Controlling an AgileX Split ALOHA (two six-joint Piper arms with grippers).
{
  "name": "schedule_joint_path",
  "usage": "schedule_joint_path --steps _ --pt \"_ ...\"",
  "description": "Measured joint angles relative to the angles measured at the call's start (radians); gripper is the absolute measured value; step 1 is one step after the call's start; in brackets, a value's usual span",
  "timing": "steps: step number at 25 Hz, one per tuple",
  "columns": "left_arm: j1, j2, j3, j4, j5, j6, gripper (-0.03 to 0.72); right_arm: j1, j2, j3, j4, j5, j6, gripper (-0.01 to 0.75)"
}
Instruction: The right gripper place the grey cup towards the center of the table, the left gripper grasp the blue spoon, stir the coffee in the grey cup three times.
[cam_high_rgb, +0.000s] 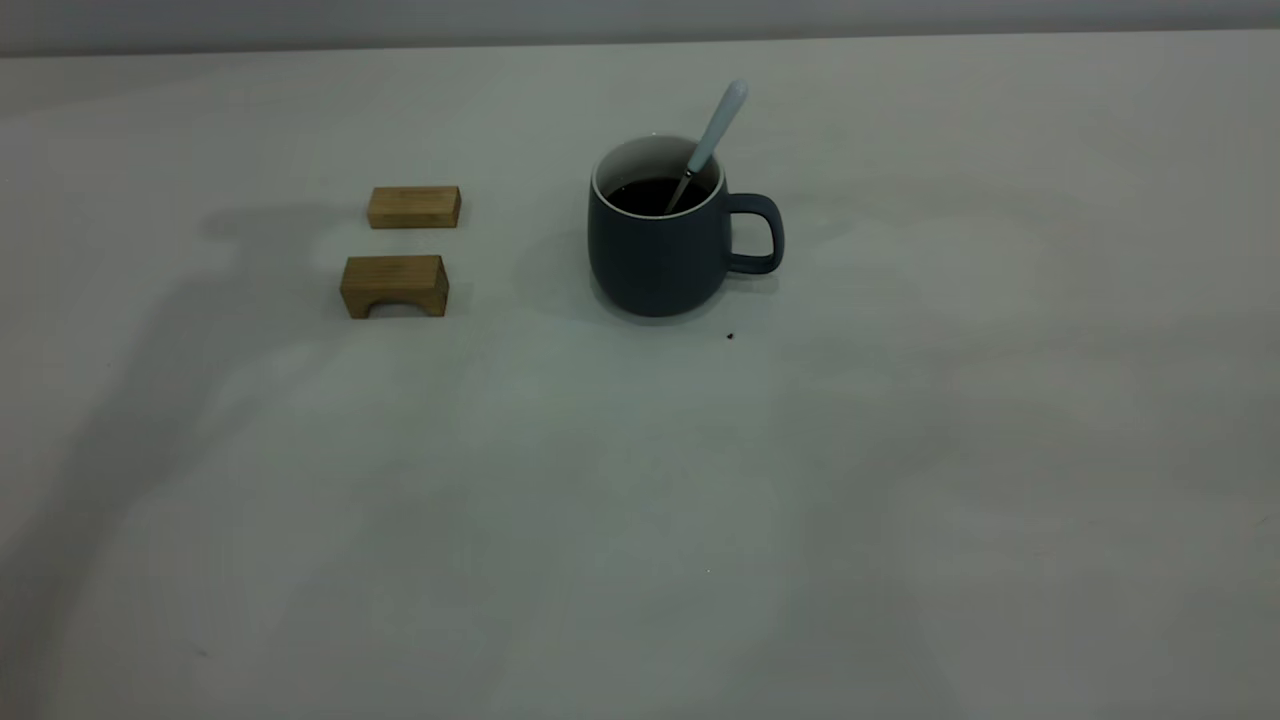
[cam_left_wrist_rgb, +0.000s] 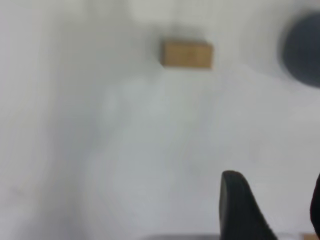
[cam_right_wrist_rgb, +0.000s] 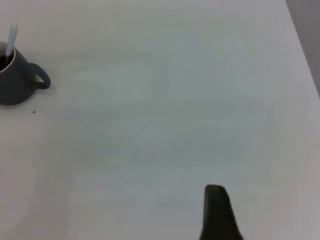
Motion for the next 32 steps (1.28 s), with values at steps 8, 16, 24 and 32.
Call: schedule_joint_path --steps 8,16,24,32 --pt "-0.074 -0.346 0.0 0.152 0.0 0.027 0.379 0.0 0.0 0.0 0.0 0.0 0.0 0.535" --pt "-0.074 -0.577 0.143 0.136 0.0 0.125 0.376 0.0 0.0 0.0 0.0 0.0 0.0 0.535" --pt "-0.049 -0.9 0.585 0.107 0.0 0.163 0.376 0.0 0.0 0.0 0.0 0.0 0.0 0.535" --pt "0.152 -1.302 0.936 0.107 -0.005 0.179 0.374 0.0 0.0 0.0 0.0 0.0 0.0 0.535"
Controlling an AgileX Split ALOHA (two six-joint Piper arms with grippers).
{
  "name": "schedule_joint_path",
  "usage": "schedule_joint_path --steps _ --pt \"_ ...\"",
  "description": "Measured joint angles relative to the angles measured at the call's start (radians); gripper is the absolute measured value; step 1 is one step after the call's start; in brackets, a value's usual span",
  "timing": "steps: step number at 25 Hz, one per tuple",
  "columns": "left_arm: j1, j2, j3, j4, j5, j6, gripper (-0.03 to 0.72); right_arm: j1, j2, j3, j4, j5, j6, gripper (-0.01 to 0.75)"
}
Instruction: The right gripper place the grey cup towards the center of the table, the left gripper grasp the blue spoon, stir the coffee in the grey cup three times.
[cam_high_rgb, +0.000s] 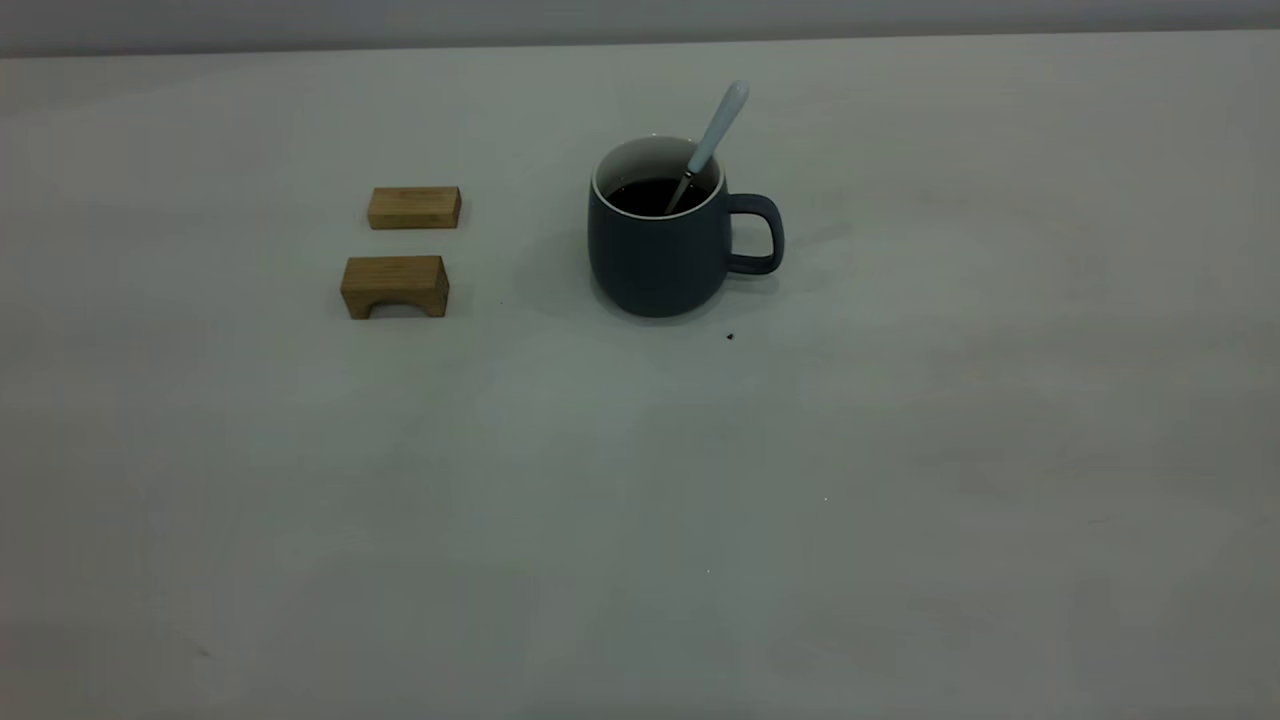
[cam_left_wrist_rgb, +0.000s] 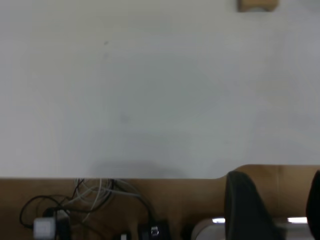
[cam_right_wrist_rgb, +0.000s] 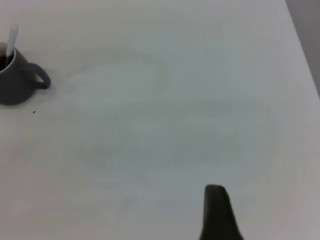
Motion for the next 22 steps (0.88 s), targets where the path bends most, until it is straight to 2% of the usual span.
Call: schedule_joint_path --steps 4,9,15,22 --pt "0.075 -0.2 0.127 0.0 -0.018 0.007 0.374 0.0 0.0 0.0 0.0 0.0 0.0 0.535" --pt "0.085 -0.387 0.24 0.0 -0.057 0.031 0.374 0.0 0.0 0.0 0.0 0.0 0.0 0.535" --pt "0.085 -0.513 0.259 0.0 -0.038 0.035 0.374 0.0 0.0 0.0 0.0 0.0 0.0 0.535" --pt "0.085 -0.548 0.259 0.0 -0.024 0.037 0.374 0.0 0.0 0.0 0.0 0.0 0.0 0.535"
